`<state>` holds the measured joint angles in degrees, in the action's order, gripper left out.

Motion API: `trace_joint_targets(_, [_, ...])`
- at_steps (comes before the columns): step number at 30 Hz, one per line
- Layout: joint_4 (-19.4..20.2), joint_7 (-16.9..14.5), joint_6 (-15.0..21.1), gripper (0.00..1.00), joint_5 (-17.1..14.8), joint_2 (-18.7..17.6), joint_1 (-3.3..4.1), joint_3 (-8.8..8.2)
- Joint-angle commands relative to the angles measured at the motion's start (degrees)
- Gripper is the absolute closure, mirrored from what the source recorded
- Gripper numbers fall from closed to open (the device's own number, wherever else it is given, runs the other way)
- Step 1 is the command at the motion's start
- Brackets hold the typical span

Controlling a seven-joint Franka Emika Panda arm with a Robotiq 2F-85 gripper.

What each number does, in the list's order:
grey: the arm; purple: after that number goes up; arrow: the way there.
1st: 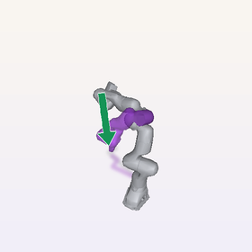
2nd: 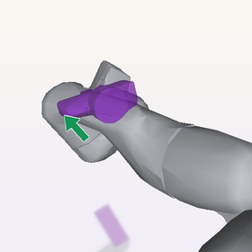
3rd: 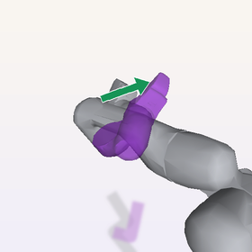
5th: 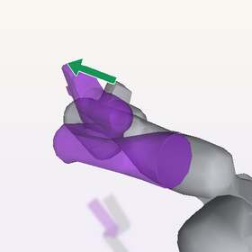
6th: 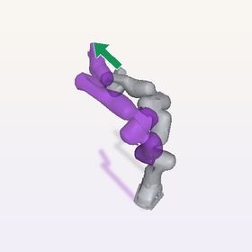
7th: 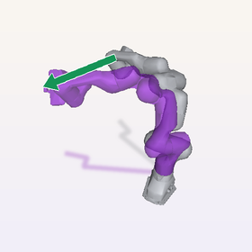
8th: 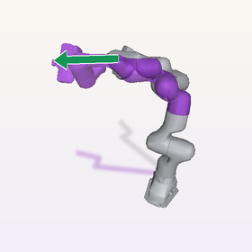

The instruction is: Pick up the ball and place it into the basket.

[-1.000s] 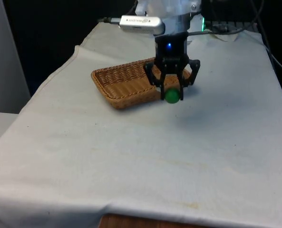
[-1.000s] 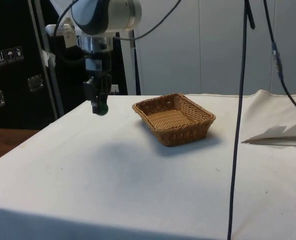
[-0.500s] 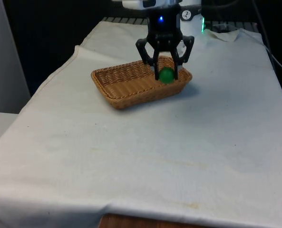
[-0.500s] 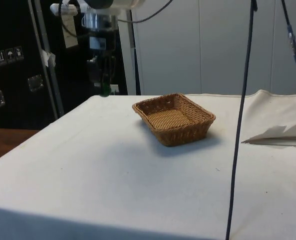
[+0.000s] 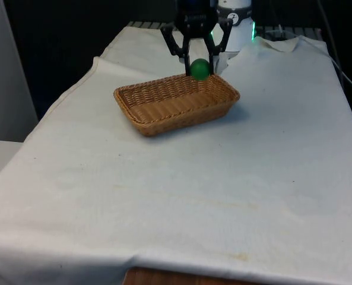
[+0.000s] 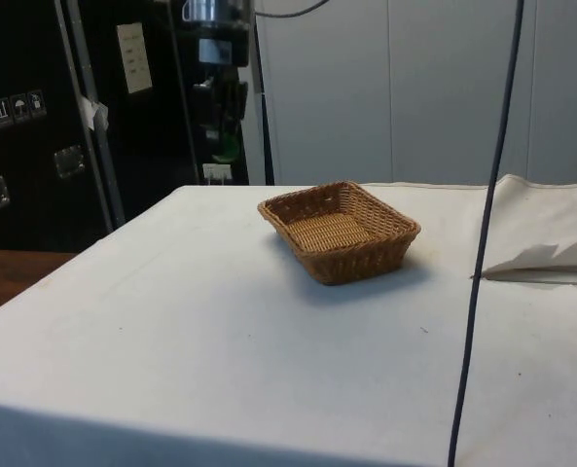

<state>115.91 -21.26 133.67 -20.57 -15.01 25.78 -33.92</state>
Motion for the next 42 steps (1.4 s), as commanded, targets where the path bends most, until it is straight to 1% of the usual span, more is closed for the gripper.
trace_joint_targets(1, [0.63,-0.06,0.06,1.00,0.29,0.57,0.00,-0.11])
trace_joint_targets(2, [1.89,0.23,0.74,1.00,1.26,1.60,0.23,-0.52])
trace_joint_targets(4, [3.09,0.11,0.97,1.00,1.72,2.69,0.23,-0.57])
trace_joint_targets(5, [4.41,-0.06,1.20,1.00,2.12,3.78,0.23,-0.69])
trace_joint_targets(9, [6.76,-0.06,1.60,1.00,3.15,5.73,0.23,-0.80])
trace_joint_targets(10, [6.13,-0.40,0.86,1.00,2.41,5.33,0.00,-0.57])
trace_joint_targets(11, [7.28,-0.06,1.72,1.00,3.38,6.19,0.17,-0.80])
trace_joint_targets(12, [8.54,0.00,2.06,1.00,4.07,7.16,0.17,-0.86])
trace_joint_targets(19, [12.26,0.46,2.69,1.00,7.10,9.91,0.11,-0.92])
trace_joint_targets(20, [11.23,-0.29,1.66,1.00,5.61,9.40,-0.06,-0.69])
trace_joint_targets(21, [12.78,0.57,2.75,1.00,7.68,10.20,0.11,-0.92])
trace_joint_targets(22, [13.81,0.86,2.98,1.00,8.71,10.83,0.06,-0.97])
trace_joint_targets(27, [16.79,1.43,4.07,1.00,11.06,12.15,0.00,-1.03])
trace_joint_targets(28, [17.82,1.72,4.41,1.00,11.92,12.61,0.00,-1.09])
trace_joint_targets(29, [17.13,0.74,3.61,1.00,10.43,12.32,-0.06,-0.86])
trace_joint_targets(30, [18.33,1.89,4.64,1.00,12.43,12.83,0.00,-1.09])
trace_joint_targets(34, [20.23,2.64,5.21,1.00,14.32,13.69,-0.06,-1.26])
trace_joint_targets(35, [21.20,3.09,5.61,1.00,15.24,14.04,-0.11,-1.32])
trace_joint_targets(36, [21.20,3.09,5.61,1.00,15.24,14.04,-0.11,-1.32])
trace_joint_targets(37, [22.29,3.50,6.36,1.00,15.93,14.32,-0.11,-1.32])
trace_joint_targets(38, [21.77,2.58,5.21,1.00,14.67,14.32,-0.06,-1.20])
trace_joint_targets(39, [22.92,3.72,6.82,1.00,16.16,14.44,-0.11,-1.32])
trace_joint_targets(41, [23.95,4.01,7.79,1.00,16.50,14.61,-0.11,-1.26])
trace_joint_targets(42, [24.47,3.90,8.54,1.00,16.10,14.38,-0.06,-1.26])
